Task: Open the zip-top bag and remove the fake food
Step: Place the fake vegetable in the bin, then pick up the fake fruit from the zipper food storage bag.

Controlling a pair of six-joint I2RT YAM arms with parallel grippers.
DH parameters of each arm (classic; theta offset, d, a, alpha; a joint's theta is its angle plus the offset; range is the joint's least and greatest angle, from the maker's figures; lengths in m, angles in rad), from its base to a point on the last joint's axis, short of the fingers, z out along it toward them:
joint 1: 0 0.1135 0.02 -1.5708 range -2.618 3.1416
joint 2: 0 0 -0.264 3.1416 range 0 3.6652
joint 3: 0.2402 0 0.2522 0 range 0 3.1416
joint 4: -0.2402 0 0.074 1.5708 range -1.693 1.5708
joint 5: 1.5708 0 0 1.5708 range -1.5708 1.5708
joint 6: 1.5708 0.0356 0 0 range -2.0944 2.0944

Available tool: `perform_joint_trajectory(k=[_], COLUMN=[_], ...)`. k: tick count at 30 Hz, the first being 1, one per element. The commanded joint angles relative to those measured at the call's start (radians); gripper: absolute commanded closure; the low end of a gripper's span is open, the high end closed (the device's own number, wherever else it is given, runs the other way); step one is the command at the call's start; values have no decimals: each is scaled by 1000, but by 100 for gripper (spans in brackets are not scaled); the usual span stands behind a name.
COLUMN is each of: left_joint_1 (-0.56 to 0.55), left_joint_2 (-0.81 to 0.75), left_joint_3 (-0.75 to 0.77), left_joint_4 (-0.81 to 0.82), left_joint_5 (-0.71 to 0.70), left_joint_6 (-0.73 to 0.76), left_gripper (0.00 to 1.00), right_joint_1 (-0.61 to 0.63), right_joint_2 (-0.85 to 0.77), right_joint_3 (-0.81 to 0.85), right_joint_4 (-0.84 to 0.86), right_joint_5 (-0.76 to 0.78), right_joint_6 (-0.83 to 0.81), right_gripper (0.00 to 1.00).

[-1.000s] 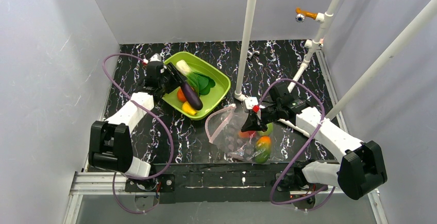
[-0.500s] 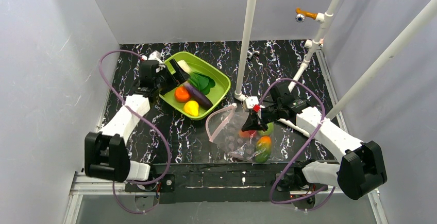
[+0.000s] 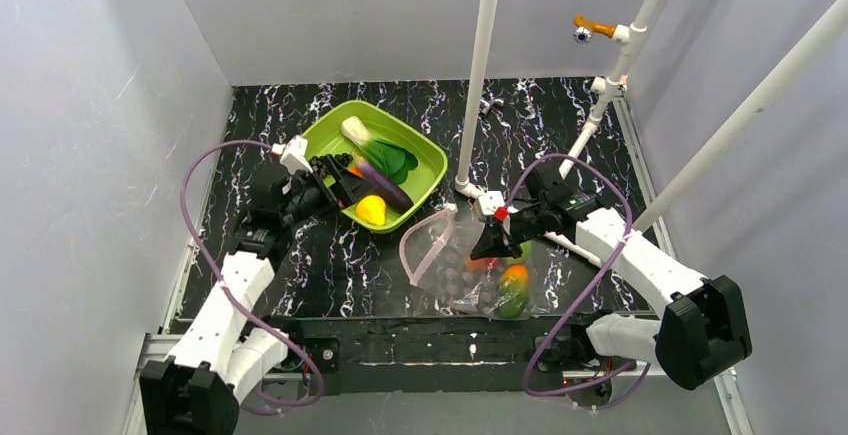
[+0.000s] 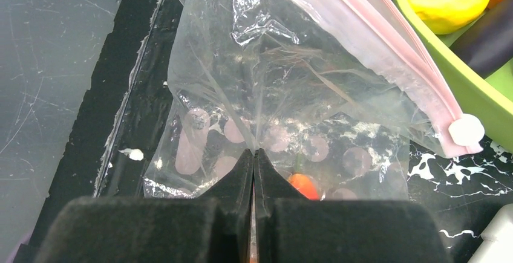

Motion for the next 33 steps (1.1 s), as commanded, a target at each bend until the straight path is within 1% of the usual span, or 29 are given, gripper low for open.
perform_joint_trajectory(k=[1,5,7,12,16,18,21,24,27,31,33], left_joint_1=[2,-1,-2,-3,-5,-6,-12,-22,-36,-54,-58], left_joint_2=[-119,-195,-228,-288,-281,-284,-299,-318,-332,-353,-366], left_joint_3=[-47,-105,-119,-152,-154,-156,-159,-168,-185,-202,-200], left_joint_4=[-66,-81,-110,-113,-120,-121,-128,-145,-165,-214,-262], left_joint_5=[94,125,135,185,232,251,274,283,279,249,211], left_joint_6=[-43,-70,-65,-77,-71,-71,-68,-65,-61,-44,-19], left_gripper=[0,0,0,1,13,14,14,15,17,19,24], right_joint_1=[-7,-6,-6,-6,-6,-6,-6,-22,-58,-118,-146], right_joint_2=[-24,-28,-30,-17,-7,-41,-127,-151,-174,-197,-209], right_joint_3=[0,-2,-1,13,47,46,14,28,25,9,-7], right_joint_4=[-55,-88,-105,-179,-290,-309,-293,-343,-349,-307,-261], right_joint_5=[-29,-22,-9,24,37,51,103,142,168,207,242], right_joint_6=[-52,-83,-97,-139,-178,-179,-154,-144,-115,-27,27], right_gripper=[95,91,86,70,51,44,35,33,32,32,32])
